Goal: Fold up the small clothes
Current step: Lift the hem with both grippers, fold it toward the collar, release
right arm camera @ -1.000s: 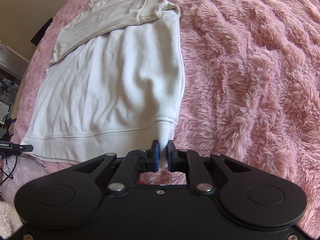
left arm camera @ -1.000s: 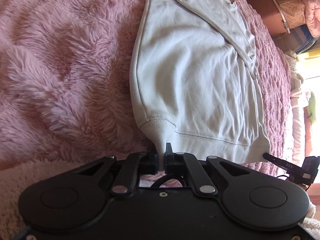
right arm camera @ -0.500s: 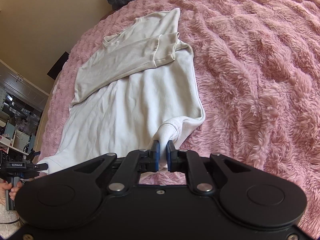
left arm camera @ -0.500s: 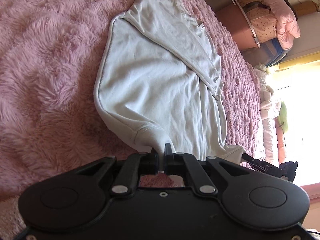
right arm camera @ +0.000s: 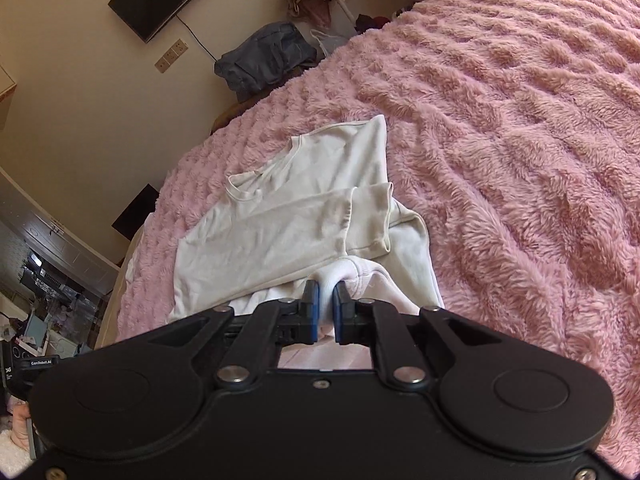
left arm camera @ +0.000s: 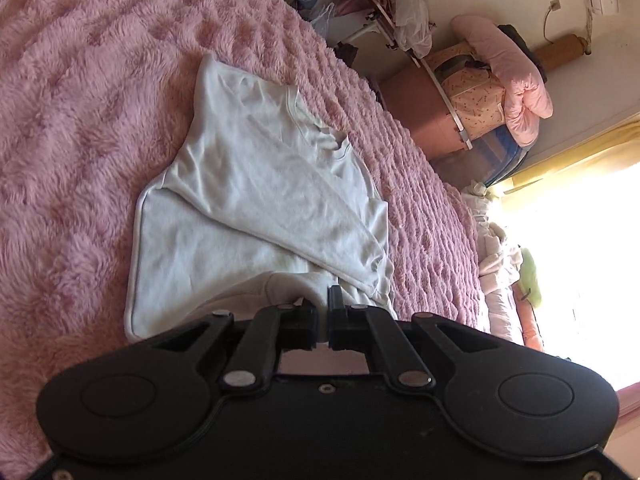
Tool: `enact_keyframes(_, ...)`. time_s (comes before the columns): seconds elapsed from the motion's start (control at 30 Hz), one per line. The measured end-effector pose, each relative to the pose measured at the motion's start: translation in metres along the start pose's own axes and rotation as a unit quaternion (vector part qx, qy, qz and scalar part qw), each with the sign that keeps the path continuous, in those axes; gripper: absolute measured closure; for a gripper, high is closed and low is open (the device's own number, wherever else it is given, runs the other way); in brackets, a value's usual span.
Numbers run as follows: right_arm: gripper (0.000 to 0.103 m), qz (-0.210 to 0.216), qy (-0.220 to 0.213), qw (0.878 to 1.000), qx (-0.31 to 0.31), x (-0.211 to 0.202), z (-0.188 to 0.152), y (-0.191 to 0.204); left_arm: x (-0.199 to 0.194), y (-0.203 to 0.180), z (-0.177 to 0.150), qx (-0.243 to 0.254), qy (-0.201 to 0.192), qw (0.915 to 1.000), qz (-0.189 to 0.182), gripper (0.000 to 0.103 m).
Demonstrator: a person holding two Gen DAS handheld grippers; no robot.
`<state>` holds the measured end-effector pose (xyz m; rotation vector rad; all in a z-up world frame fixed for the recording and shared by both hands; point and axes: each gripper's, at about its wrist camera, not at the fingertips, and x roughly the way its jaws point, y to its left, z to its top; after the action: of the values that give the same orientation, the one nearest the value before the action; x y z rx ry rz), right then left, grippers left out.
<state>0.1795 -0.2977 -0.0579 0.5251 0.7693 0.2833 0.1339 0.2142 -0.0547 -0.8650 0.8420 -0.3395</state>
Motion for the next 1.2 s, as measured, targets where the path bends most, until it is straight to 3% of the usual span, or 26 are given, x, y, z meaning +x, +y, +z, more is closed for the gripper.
enact_keyframes(0.23, 0.095, -0.001, -0.052, 0.998, 0.028, 0.031, 0.046, 0.0, 0.02, 0.005, 0.055, -0.001, -0.036, 0.9991, -0.021, 0.102)
enact_keyframes(0.67, 0.095, -0.004, -0.08, 0.996, 0.029, 0.119, 0.116, 0.005, 0.085, 0.019, 0.158, 0.011, -0.073, 0.997, -0.023, 0.102)
enact_keyframes(0.87, 0.095, -0.007, -0.087, 0.996, 0.03, 0.162, 0.141, 0.003, 0.124, 0.04, 0.196, 0.006, -0.073, 0.9973, 0.004, 0.102)
enact_keyframes(1.2, 0.095, -0.009, -0.077, 0.996, 0.043, 0.233, 0.167, -0.011, 0.179, 0.094, 0.232, -0.032, -0.07, 0.9963, 0.038, 0.101)
